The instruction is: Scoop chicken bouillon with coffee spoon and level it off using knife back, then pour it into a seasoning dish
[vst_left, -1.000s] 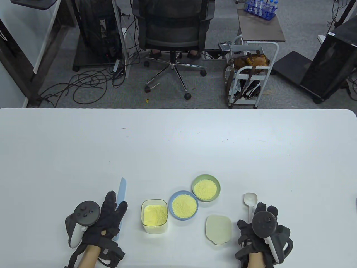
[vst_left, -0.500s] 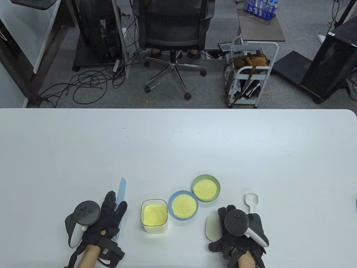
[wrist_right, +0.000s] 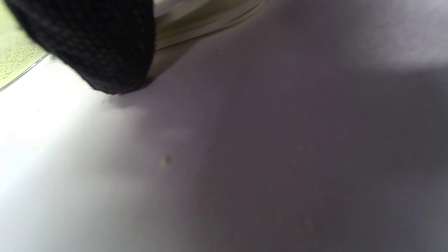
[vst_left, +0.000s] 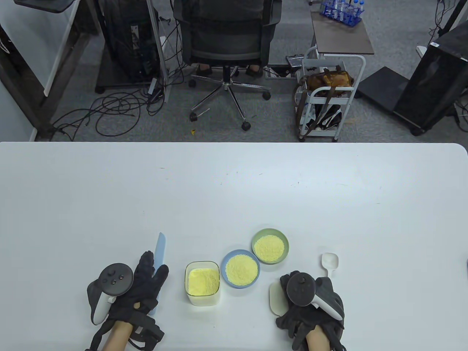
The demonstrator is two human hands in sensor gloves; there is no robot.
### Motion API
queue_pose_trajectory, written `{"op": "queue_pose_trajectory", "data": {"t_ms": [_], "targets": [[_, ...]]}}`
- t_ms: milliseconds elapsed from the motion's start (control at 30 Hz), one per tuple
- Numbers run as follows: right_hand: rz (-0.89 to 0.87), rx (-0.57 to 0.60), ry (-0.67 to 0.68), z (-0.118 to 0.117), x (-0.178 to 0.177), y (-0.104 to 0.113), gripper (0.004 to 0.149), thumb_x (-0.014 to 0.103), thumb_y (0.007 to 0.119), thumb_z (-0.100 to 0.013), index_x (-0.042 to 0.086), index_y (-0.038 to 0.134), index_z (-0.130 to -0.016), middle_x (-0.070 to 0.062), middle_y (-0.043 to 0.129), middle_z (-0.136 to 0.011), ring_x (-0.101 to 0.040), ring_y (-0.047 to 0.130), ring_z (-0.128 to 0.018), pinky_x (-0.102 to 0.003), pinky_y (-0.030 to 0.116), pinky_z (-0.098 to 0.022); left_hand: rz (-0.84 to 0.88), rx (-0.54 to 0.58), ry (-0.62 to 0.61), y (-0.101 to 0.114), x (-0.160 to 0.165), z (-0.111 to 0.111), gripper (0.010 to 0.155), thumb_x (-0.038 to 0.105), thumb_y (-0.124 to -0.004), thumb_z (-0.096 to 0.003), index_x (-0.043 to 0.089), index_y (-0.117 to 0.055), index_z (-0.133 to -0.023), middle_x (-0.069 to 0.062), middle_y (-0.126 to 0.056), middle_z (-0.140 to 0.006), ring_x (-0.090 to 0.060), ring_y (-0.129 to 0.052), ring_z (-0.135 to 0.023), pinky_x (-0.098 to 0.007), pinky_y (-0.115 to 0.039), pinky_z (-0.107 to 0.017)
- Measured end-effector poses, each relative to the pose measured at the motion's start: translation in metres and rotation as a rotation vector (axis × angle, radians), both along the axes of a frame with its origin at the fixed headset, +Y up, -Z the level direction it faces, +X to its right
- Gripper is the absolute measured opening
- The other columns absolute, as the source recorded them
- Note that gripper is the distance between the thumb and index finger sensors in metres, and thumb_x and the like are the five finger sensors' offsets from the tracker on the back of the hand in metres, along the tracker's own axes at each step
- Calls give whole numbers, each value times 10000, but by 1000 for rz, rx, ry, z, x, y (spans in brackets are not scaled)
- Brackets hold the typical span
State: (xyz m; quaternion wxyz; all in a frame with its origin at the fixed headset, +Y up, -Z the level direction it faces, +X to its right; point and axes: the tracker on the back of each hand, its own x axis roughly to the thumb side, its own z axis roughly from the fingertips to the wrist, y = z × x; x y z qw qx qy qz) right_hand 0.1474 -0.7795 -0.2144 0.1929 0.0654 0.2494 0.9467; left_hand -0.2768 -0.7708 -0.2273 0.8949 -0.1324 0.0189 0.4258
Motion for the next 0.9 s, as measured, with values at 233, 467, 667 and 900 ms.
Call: {"op": "queue_pose_trajectory", "data": {"t_ms": [233,467,667,900], "targets": [[-42,-15,6,-5,2,-4,1030,323,972,-323,164,196,-980,-152,44,-1018,-408,126,-885,-594,136,-667,5,0,-5,0,0,0,947,712,-522,-465,92,-184,-1096,-282,-367,-1140,-470,-535,-1043,-620,-483,-714],[11,35,38,-7,-2,6,1063,364,980,-305,168,183,-980,-188,70,-1008,-455,206,-861,-632,208,-666,41,18,-7,6,-1,3,940,711,-522,-467,95,-196,-1098,-278,-378,-1139,-469,-546,-1039,-615,-494,-713],[-22,184,30,3,-7,48,1053,357,984,-305,158,204,-985,-205,78,-1004,-471,218,-857,-644,215,-660,58,24,-20,8,1,4,937,713,-521,-465,101,-201,-1100,-274,-377,-1141,-468,-545,-1041,-614,-493,-714],[-124,257,79,4,-33,94,1040,335,995,-312,144,233,-993,-221,88,-1006,-490,221,-853,-657,210,-653,65,40,-20,9,0,5,939,714,-521,-464,102,-202,-1100,-273,-373,-1142,-468,-537,-1044,-618,-484,-716]]}}
